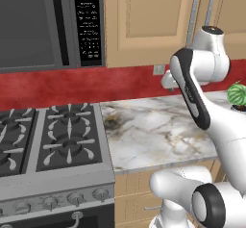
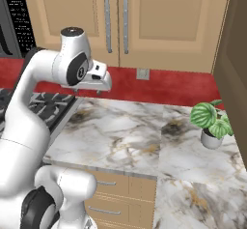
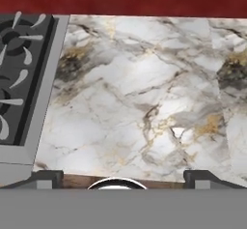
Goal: Move the bowls from the cabinet to the plates on the dining table.
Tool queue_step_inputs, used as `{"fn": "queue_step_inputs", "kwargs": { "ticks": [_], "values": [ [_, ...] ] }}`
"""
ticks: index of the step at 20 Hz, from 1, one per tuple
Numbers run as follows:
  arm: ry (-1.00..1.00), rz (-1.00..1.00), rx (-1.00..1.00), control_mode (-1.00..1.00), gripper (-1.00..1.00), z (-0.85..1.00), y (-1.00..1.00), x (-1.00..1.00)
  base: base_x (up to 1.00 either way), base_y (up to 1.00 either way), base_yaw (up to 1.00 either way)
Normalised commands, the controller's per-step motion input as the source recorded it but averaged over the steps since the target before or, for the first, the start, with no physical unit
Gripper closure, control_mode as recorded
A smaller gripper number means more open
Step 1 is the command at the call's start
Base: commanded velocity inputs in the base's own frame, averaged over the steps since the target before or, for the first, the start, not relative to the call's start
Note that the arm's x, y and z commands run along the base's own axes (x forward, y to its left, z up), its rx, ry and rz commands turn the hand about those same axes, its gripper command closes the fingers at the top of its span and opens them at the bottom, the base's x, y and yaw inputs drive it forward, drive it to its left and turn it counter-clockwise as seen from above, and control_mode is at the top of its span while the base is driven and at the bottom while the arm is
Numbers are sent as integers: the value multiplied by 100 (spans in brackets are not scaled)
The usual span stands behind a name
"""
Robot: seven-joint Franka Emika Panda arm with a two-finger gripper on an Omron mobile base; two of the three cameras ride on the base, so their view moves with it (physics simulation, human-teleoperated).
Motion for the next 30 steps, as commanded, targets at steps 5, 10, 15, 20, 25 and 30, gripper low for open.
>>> {"fn": "queue_step_inputs", "kwargs": {
  "ticks": [5, 10, 15, 20, 25, 30],
  "values": [
    [-23, 0, 0, -100, -100, 19, -12, -16, 0, 0, 0],
    [-37, 0, -1, -100, -100, 6, -18, 0, 0, 0, 0],
    [-27, 0, -1, -100, -100, 22, -13, 8, 0, 0, 0],
    [0, 0, 0, -100, -100, 49, -19, 4, 0, 0, 0],
    [0, 0, 0, -100, -100, 45, -14, 22, 0, 0, 0],
    [4, 0, 0, -100, -100, 40, -4, 33, 0, 0, 0]
  ]
}}
